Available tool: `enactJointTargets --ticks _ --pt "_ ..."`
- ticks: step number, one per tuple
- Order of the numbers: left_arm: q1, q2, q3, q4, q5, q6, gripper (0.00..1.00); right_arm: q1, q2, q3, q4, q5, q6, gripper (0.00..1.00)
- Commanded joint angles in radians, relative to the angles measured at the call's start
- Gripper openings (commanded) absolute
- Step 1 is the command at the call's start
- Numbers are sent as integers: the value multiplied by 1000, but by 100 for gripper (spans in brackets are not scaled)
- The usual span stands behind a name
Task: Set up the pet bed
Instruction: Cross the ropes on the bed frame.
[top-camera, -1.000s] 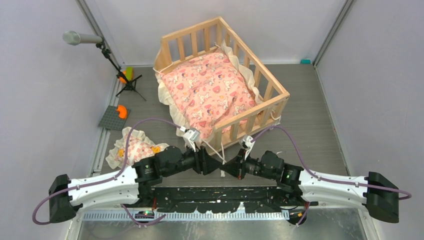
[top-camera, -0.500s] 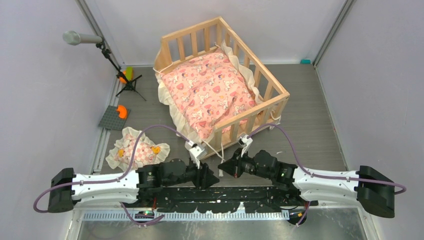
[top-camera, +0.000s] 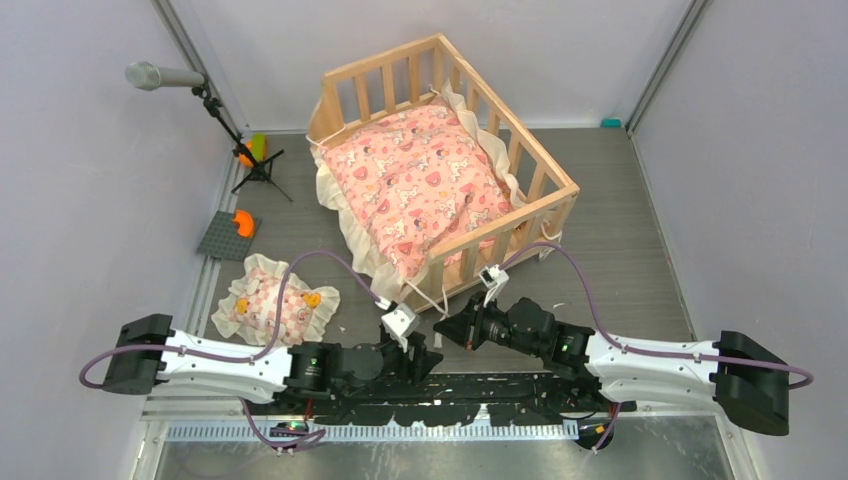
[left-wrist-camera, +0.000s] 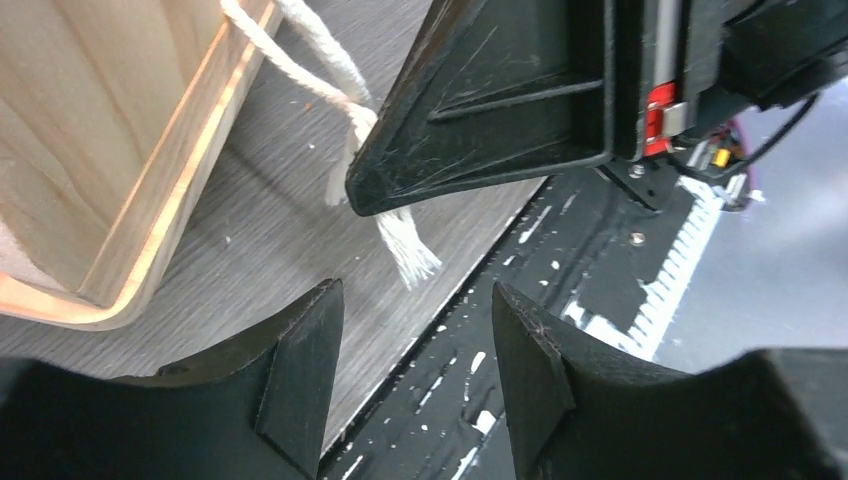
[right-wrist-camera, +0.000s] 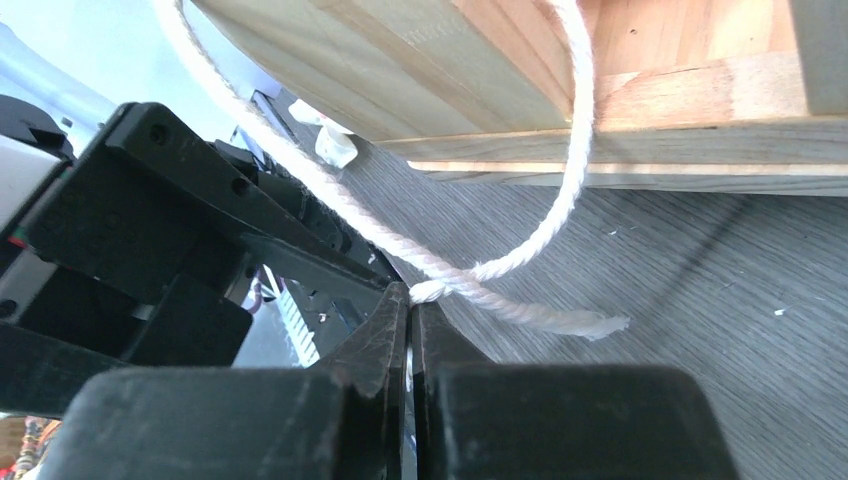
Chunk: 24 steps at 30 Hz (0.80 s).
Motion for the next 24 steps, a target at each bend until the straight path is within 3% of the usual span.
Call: enactJointTargets --ticks 1,17,24 --pt "-36 65 22 114 -191 48 58 7 2 46 33 10 38 0" --pt "-42 181 28 281 -221 55 55 7 2 50 20 -6 48 0" --pt "-42 224 19 288 -235 14 44 7 -6 48 19 -13 57 0"
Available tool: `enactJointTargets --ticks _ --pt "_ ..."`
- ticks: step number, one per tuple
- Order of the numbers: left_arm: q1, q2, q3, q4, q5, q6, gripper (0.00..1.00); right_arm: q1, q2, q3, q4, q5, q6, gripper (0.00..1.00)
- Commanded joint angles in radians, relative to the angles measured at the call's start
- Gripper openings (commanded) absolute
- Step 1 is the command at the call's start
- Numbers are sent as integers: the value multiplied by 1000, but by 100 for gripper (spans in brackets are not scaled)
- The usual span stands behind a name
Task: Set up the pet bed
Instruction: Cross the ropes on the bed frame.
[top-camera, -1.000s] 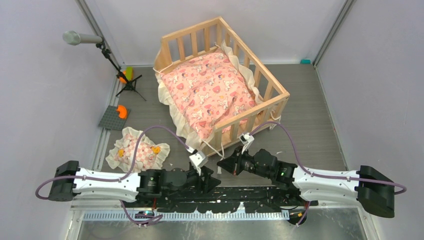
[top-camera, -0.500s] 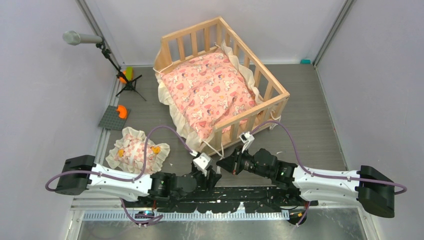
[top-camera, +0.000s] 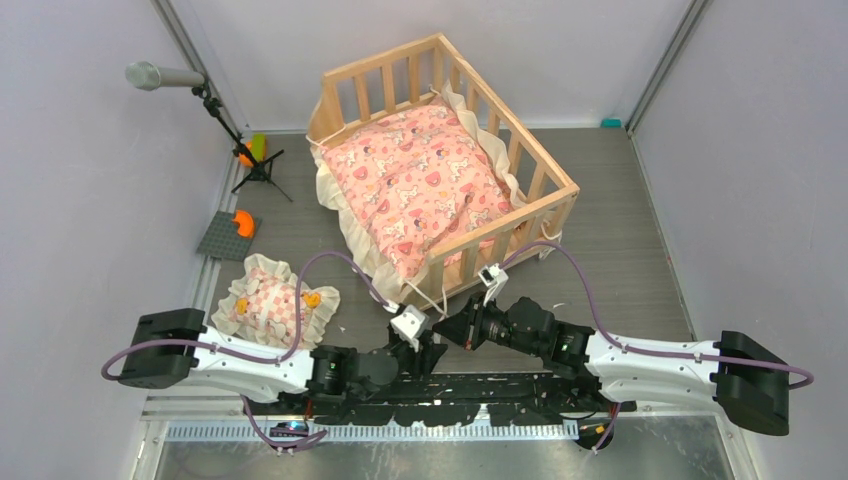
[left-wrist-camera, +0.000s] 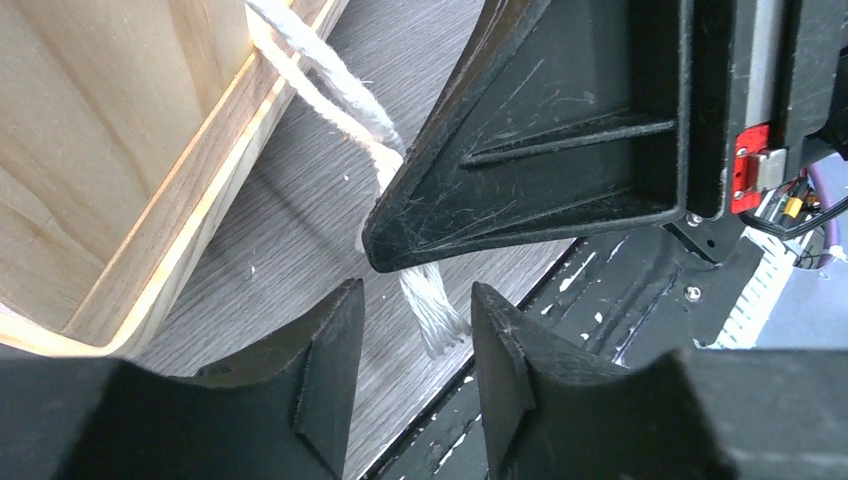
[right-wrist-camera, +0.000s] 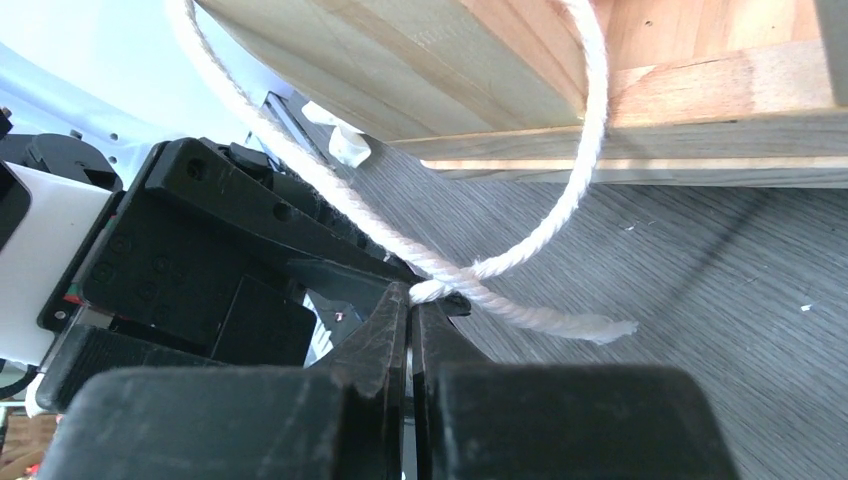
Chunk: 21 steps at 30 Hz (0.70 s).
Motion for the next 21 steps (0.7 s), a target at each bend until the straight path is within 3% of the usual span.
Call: enactJointTargets --ticks 1,8,10,13,21 --pt "-6 12 16 80 -59 -27 42 6 -6 37 27 -3 14 0" --pt "-7 16 6 120 -91 -22 11 6 -10 33 23 -9 17 0" --pt "-6 17 5 123 -99 -22 2 6 -13 32 17 -11 10 6" --pt "-6 13 5 113 -116 -26 0 6 -35 38 -23 -14 -3 20" --pt "-6 -48 7 34 -153 -43 0 6 -212 58 -272 -18 -41 33"
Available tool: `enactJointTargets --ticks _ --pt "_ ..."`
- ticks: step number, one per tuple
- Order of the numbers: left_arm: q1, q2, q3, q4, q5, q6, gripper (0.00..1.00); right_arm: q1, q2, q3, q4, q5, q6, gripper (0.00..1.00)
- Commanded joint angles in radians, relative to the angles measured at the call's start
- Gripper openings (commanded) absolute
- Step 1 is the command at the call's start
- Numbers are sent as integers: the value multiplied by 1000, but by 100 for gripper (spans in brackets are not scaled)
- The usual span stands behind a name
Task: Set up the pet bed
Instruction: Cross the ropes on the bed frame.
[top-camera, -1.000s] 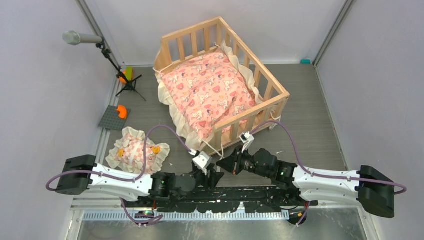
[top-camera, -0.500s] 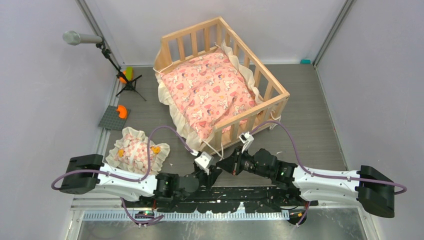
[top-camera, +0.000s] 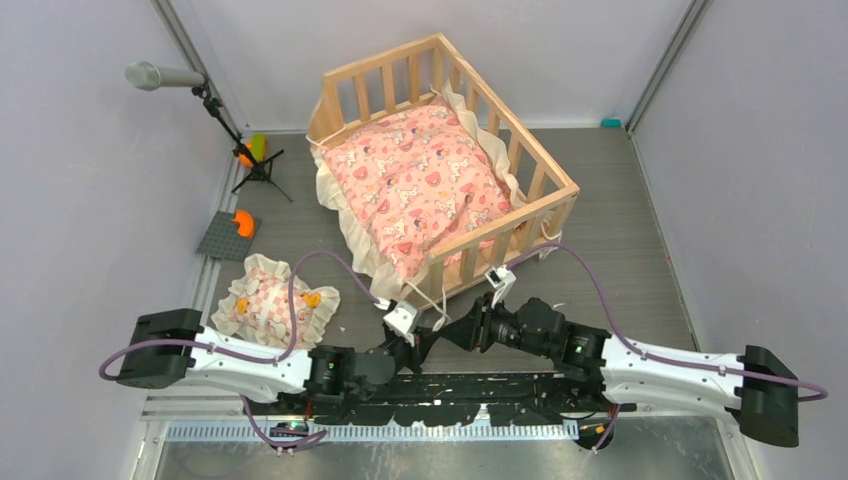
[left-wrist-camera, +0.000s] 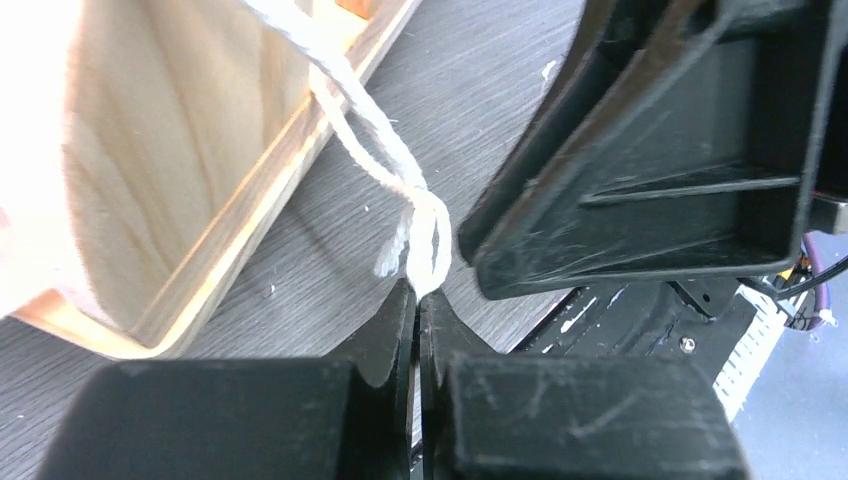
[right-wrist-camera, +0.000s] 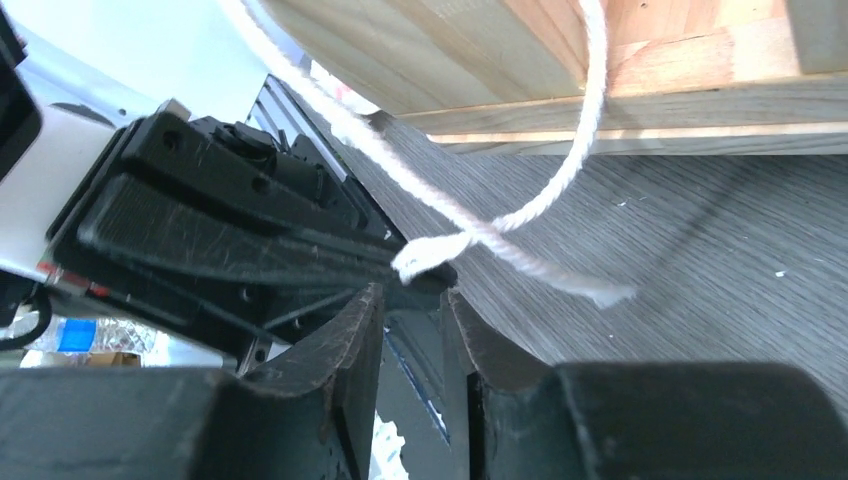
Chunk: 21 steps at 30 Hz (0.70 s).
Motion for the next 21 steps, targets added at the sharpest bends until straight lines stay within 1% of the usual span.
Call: enactJointTargets --ticks 1,5,7,10,13,16,21 --pt "-2 -57 6 -9 -74 -18 0 7 -126 37 -140 -2 -17 34" --pt "-2 -85 2 -26 -76 -8 0 6 -210 7 -170 24 25 34" --pt "-2 -93 6 -32 -76 -3 0 5 -230 -2 -185 44 27 29" --pt "-2 -101 12 -42 -73 -1 0 6 -241 16 -249 50 -73 25" --pt "-2 -104 20 -57 -65 1 0 7 -242 32 -292 83 -164 25" --pt "-2 -107 30 -70 -56 1 0 7 -228 31 -274 81 -237 26" --pt "-2 -110 43 -88 -32 -5 0 7 -172 20 -183 55 -312 26"
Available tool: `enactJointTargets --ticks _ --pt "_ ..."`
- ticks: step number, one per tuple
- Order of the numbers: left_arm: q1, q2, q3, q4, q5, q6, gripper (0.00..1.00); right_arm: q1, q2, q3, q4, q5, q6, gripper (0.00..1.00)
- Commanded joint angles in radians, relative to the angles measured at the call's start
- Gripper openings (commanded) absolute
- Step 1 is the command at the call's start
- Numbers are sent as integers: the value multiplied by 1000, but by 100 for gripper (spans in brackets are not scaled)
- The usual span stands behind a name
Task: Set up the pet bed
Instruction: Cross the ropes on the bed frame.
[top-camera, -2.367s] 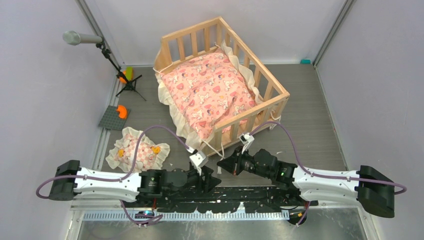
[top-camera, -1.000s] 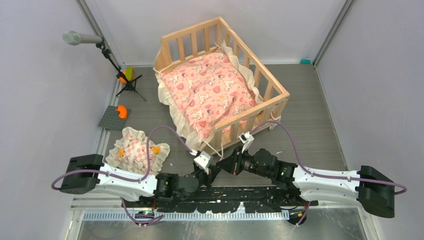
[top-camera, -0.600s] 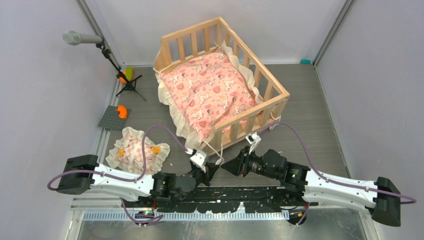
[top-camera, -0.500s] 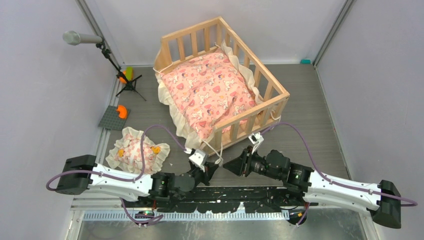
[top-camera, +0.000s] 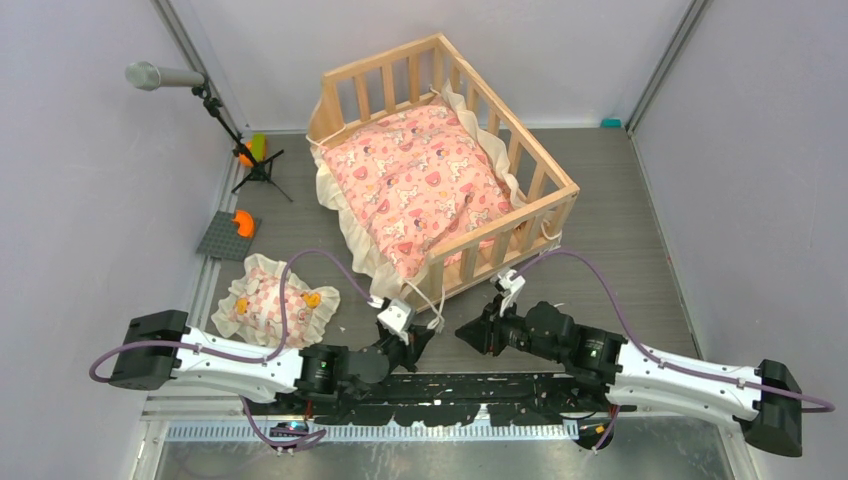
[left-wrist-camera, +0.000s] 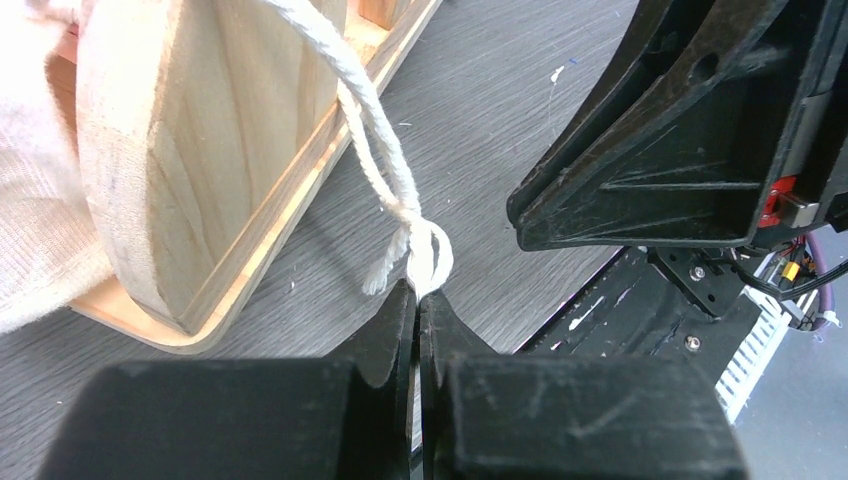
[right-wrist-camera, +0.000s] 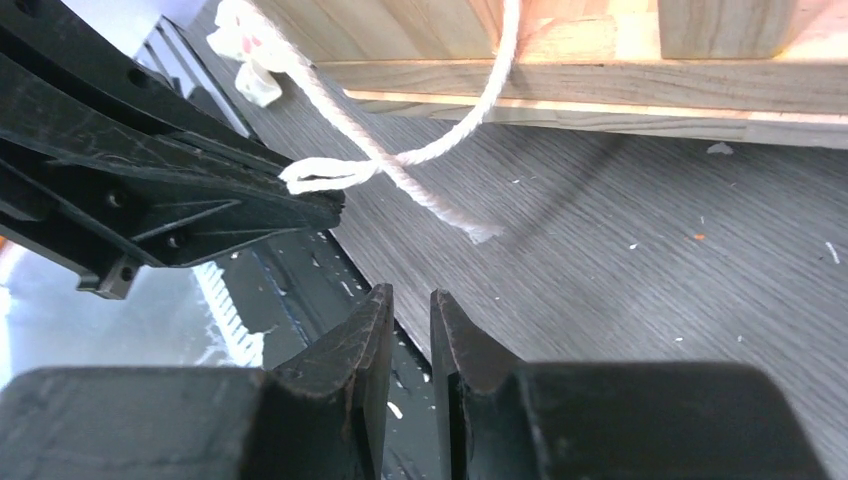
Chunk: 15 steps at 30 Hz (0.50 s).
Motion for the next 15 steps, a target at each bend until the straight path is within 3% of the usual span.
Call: enactJointTargets --ticks 1,15 --pt "-2 -19 45 -7 -2 -7 0 6 47 16 110 -1 -118 26" --pt "-3 -80 85 -133 19 -38 0 6 234 -56 460 -41 -291 48"
